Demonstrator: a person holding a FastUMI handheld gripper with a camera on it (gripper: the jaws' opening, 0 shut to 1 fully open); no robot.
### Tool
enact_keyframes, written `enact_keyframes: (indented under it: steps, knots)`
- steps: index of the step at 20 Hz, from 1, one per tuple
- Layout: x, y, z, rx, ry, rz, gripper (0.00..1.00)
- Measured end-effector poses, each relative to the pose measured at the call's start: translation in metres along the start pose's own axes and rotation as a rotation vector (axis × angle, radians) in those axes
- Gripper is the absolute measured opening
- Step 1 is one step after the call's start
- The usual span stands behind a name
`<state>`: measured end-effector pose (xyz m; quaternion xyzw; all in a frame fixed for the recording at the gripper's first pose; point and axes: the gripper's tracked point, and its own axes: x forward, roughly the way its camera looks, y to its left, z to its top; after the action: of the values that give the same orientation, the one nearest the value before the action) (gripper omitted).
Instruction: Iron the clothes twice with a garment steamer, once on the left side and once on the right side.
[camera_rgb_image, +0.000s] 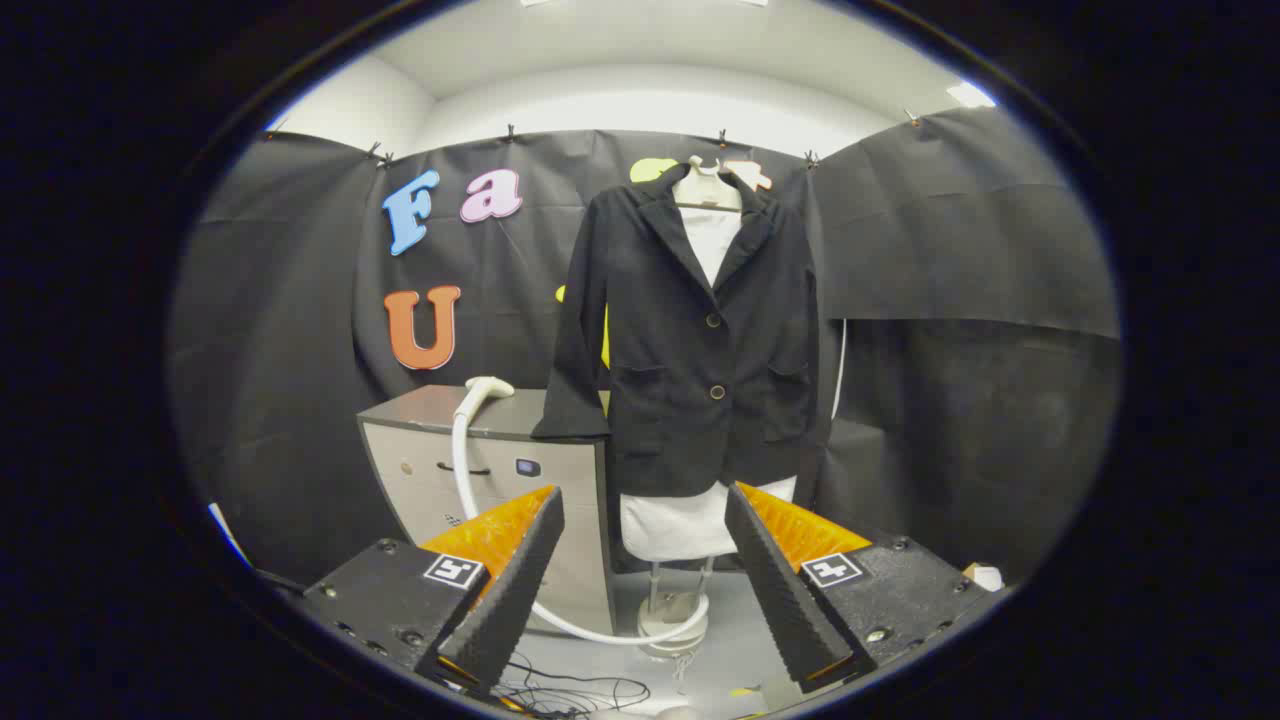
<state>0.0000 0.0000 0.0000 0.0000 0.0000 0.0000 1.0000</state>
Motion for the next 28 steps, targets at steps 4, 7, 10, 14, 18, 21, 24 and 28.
enact_keyframes:
  steps: [4,7,10,14,18,21,24,28]
  knots:
    - [0.004,0.006,0.0,0.002,0.001,-0.002,1.0]
    - [0.006,0.01,-0.002,0.006,0.008,-0.002,1.0]
    - [0.01,0.012,-0.004,0.006,0.015,-0.007,1.0]
    - [0.015,0.013,-0.005,0.004,0.022,-0.015,1.0]
    - [0.036,0.03,-0.003,-0.008,0.049,0.007,1.0]
    - [0.067,0.053,0.001,-0.014,0.075,0.048,1.0]
    - [0.105,0.086,0.009,-0.014,0.092,0.098,1.0]
    - [0.173,0.141,0.026,-0.012,0.13,0.174,1.0]
